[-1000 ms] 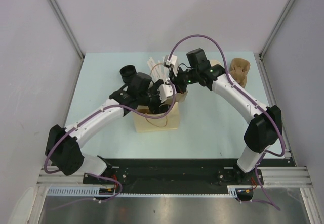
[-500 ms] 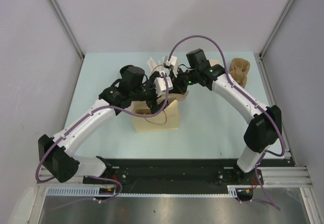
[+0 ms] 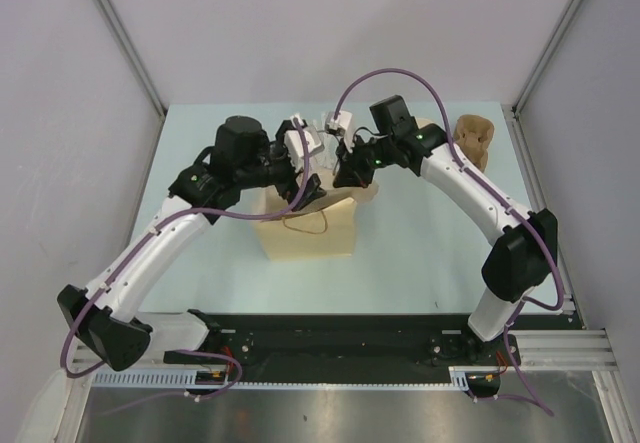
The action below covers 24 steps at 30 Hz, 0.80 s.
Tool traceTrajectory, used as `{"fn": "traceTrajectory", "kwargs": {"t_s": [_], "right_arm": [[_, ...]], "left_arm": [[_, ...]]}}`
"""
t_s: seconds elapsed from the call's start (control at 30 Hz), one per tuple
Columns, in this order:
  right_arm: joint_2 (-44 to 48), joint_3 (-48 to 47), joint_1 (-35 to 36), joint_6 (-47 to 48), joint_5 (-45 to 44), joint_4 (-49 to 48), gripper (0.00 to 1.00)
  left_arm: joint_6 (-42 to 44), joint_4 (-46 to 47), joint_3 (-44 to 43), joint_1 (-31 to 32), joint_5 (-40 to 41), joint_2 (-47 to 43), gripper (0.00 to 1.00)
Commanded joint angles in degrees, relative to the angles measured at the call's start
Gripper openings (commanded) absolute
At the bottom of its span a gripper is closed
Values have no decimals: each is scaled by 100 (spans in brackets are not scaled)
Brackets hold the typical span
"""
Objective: Pack the takeout coffee
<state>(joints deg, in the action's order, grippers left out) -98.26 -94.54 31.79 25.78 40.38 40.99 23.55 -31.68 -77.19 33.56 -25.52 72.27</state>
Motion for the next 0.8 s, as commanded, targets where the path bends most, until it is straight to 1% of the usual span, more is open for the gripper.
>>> {"fn": "traceTrajectory", "kwargs": {"t_s": [0.0,0.2,0.33,0.5,0.77], "right_arm": [[96,-143,-112,41,-162,673,0],[167,-231,-217,6,-276,866,0],[246,-266,-331,-90,-347,1016,0],[334,-337,-472,-135,-426,1279,0],[571,-153,-928,-205,-558,1605,0]], "left_arm": [[-377,65,-358,-148,82,-204,100],[-606,232,-402,-341,187,-196,100],[-930,311,-481,-683,152,-126,100],[-1186,373,-473,-956,161,-20,99],[-1590,452,-411,-1405,372,278,99]]}}
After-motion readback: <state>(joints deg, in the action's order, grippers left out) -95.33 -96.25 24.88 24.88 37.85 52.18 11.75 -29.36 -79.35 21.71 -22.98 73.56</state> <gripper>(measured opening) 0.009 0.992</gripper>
